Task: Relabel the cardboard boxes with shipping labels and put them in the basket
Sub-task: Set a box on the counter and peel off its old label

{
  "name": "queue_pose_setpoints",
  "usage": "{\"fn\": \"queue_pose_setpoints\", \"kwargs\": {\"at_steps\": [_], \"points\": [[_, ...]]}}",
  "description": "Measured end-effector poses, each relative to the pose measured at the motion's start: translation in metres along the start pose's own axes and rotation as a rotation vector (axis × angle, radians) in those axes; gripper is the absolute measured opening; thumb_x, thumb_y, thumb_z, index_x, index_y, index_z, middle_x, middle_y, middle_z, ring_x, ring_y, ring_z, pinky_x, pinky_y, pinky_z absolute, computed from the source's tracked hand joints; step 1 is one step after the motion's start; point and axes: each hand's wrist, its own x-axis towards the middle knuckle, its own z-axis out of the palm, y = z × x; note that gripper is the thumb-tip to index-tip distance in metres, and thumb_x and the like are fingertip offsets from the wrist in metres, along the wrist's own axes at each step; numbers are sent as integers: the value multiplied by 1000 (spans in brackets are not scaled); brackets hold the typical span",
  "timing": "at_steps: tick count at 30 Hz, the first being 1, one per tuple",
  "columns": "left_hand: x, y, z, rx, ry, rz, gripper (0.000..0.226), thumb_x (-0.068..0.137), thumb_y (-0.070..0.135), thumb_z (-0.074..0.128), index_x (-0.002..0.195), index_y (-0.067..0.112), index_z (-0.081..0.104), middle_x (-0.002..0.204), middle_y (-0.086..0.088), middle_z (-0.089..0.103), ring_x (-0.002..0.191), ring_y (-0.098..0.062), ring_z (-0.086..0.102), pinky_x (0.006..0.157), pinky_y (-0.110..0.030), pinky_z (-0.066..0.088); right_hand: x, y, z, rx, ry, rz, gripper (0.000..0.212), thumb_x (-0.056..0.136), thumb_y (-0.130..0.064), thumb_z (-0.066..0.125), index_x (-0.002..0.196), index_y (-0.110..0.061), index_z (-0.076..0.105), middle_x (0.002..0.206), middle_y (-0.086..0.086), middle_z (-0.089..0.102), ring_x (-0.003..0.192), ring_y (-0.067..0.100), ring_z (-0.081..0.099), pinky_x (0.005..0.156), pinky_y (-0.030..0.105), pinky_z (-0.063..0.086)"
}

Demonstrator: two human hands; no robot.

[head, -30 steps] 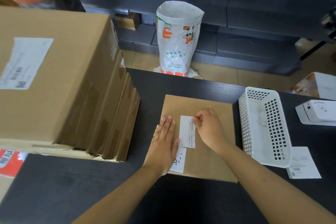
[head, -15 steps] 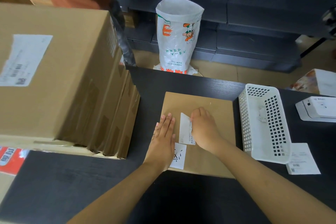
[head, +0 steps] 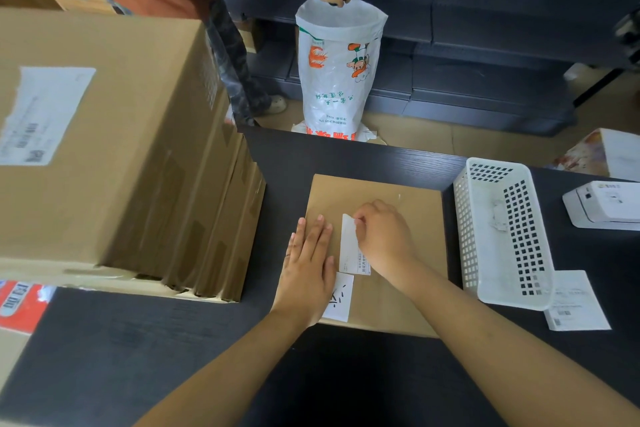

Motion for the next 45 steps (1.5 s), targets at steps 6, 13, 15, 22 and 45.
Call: {"fn": "queue_pose_setpoints", "kwargs": {"at_steps": [6, 13, 15, 22, 45], "points": [[0, 1, 1, -87, -28, -52, 55, 103, 30, 26, 153, 29, 2, 158, 19, -14, 143, -8, -27, 122, -34, -5, -2, 2, 8, -62, 10, -51, 24, 96, -14, 43, 111, -16, 61, 115, 0, 58, 108, 18, 49, 89, 23, 29], [0, 2, 3, -28, -73, -75, 54, 103, 30, 17, 152, 29, -6, 156, 19, -23, 142, -13, -32, 122, -40, 0, -34, 13, 7, -67, 26, -256, 30, 76, -9, 73, 103, -13, 60, 104, 4, 58, 95, 21, 54, 83, 25, 39], [1, 1, 5, 25, -76, -79, 55, 103, 29, 16, 153, 27, -7, 156, 17, -25, 142, -16, -31, 122, -41, 2, -46, 16, 3, -46, 67, -335, 29, 71, -3, 75, 95, -14, 61, 97, 3, 59, 87, 21, 57, 78, 26, 42], [2, -2, 9, 105, -47, -53, 55, 102, 31, 14, 153, 24, -7, 157, 12, -23, 144, -19, -28, 122, -36, -4, -83, 27, -16, 67, 250, -587, 20, 87, -4, 44, 80, -7, 63, 83, 9, 62, 73, 26, 57, 72, 29, 39], [10, 11, -15, 234, -84, 14, 59, 101, 33, 31, 152, 12, 13, 162, -6, 3, 149, -25, -6, 121, -37, 0, -110, 120, -62, 537, 565, 591, 5, 96, -13, 52, 97, -15, 56, 98, 3, 59, 90, 18, 55, 80, 26, 43]]}}
